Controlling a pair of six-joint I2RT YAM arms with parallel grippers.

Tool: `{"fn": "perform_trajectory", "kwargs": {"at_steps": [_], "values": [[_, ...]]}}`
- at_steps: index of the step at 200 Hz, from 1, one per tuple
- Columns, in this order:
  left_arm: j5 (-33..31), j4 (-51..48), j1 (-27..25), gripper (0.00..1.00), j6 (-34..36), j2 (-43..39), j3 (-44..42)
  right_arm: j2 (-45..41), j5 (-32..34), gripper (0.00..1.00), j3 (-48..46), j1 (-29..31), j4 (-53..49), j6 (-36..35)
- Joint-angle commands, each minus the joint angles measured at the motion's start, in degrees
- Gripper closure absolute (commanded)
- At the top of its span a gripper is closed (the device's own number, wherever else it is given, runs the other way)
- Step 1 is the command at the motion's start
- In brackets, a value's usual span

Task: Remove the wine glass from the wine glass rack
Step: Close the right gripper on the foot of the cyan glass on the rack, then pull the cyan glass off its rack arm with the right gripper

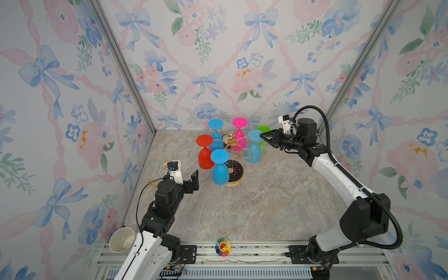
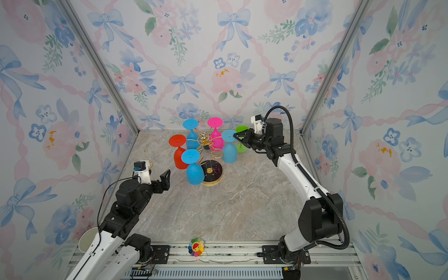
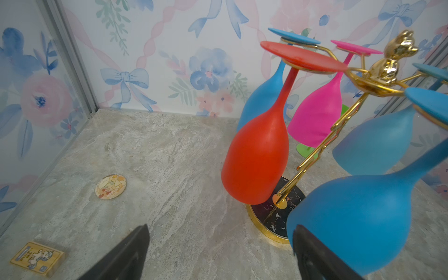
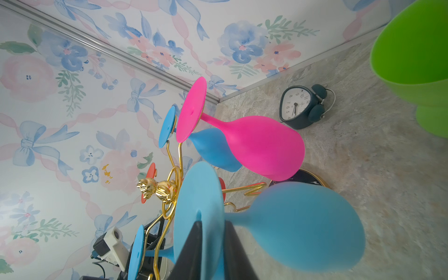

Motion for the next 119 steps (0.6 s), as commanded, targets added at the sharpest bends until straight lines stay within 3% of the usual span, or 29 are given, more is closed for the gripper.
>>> {"fn": "perform_trajectory", "kwargs": {"at_steps": [1, 119], "values": [[0.5, 1.3, 0.4, 0.06, -0.6, -0.6, -1.0, -0.8, -1.1, 0.83, -1.1, 0.4, 1.7, 0.4], [0.6, 1.6, 0.5, 0.06, -0.7, -1.8, -1.3, -2.4, -2.4, 0.95, -2.1, 0.7, 4.3, 3.3]]}}
